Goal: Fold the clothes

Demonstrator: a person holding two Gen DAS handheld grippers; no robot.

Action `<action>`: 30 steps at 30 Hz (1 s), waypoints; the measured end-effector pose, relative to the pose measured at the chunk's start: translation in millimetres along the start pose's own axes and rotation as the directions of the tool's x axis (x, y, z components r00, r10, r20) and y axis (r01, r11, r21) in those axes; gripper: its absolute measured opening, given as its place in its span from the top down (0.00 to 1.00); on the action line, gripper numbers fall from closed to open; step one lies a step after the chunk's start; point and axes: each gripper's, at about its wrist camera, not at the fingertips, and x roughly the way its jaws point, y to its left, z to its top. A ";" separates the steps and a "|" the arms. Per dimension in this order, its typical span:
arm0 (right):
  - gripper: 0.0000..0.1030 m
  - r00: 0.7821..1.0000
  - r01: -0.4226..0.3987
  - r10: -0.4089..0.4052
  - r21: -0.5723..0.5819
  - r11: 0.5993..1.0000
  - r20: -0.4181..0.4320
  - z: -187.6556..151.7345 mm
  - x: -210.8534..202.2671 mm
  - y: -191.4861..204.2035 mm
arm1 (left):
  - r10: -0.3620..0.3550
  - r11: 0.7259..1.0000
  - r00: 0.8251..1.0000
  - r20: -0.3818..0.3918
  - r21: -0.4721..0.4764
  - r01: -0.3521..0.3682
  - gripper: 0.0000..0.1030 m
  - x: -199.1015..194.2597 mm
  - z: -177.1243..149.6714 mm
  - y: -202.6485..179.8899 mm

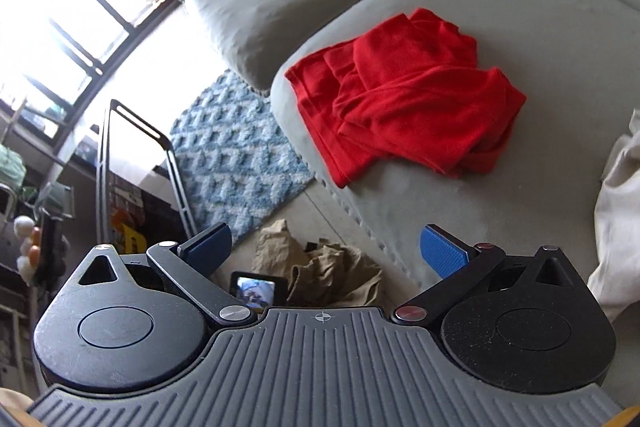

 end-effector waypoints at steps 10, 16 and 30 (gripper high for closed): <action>0.00 0.944 -0.208 0.170 0.109 0.972 0.284 -20.6 -85.7 -4.1 | -0.118 0.956 0.780 0.615 -0.143 0.258 0.95 -249.5 24.3 95.8; 0.00 0.819 -0.357 0.278 0.067 0.932 0.501 -39.9 -123.8 12.3 | -0.217 0.946 0.258 0.941 0.138 0.292 0.96 -488.4 38.4 68.8; 0.00 0.596 -0.241 0.095 0.065 0.968 0.797 -95.5 -255.0 -40.2 | -0.679 0.733 0.341 0.651 0.630 0.256 0.95 -548.0 26.2 -168.0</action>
